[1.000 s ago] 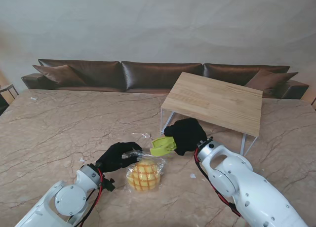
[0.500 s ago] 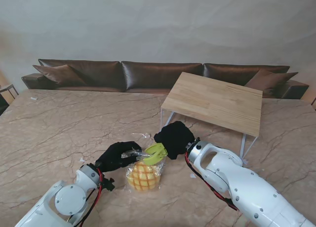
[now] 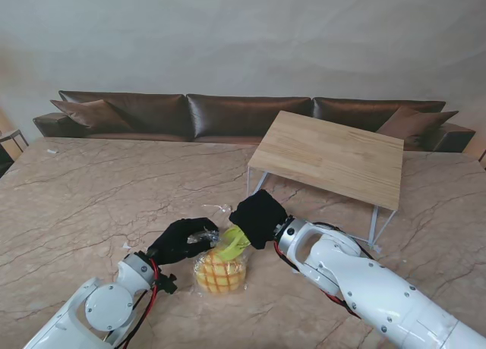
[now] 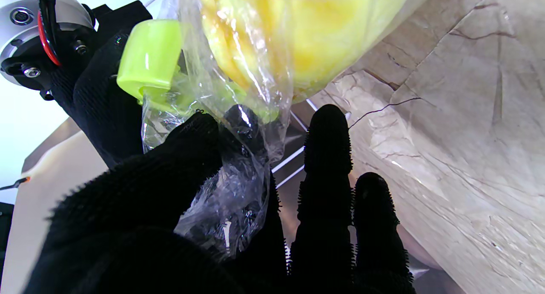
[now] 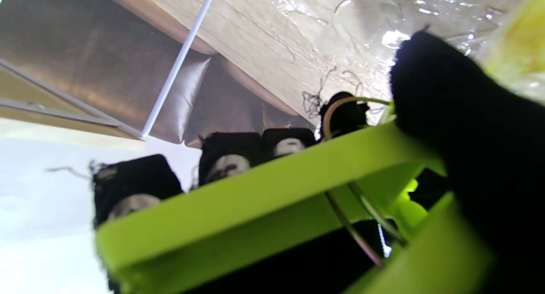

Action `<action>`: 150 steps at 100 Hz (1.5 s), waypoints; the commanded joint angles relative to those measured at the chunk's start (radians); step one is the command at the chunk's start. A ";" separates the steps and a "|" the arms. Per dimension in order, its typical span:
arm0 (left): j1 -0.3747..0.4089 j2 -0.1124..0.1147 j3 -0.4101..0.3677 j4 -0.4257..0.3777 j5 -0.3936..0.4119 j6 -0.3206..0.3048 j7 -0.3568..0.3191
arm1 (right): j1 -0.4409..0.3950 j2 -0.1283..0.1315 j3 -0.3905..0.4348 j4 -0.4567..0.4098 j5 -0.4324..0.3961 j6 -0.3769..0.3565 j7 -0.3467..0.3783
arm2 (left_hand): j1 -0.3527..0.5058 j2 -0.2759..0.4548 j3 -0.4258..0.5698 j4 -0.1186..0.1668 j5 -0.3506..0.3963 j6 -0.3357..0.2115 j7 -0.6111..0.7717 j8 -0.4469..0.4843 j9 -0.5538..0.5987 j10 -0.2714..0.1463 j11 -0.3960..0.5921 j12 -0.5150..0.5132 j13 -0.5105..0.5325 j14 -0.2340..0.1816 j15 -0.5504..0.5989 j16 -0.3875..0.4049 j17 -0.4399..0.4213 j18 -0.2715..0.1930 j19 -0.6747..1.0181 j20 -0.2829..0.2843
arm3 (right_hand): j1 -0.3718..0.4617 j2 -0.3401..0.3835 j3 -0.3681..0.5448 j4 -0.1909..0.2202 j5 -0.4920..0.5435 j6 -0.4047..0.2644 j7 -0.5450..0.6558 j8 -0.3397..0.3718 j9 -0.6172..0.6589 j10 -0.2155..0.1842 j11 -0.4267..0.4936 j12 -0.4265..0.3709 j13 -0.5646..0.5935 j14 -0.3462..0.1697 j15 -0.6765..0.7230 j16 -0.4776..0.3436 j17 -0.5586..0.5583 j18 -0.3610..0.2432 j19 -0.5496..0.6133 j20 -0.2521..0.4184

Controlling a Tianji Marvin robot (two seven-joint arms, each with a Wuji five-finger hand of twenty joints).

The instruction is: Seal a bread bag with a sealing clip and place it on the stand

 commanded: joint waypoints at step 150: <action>0.014 -0.011 -0.007 0.003 -0.007 0.002 0.021 | -0.784 -0.051 0.626 -0.525 0.071 0.144 0.055 | 0.033 0.053 0.025 0.004 0.040 -0.085 0.079 0.075 0.020 -0.093 0.034 0.009 0.011 -0.009 0.004 0.012 0.004 0.009 0.023 0.022 | -0.313 0.204 -0.089 -0.084 -0.449 -0.008 0.059 -0.909 -0.500 -0.024 -0.557 -0.638 -0.301 -0.035 -1.028 -0.570 -0.596 -0.317 -0.609 -0.448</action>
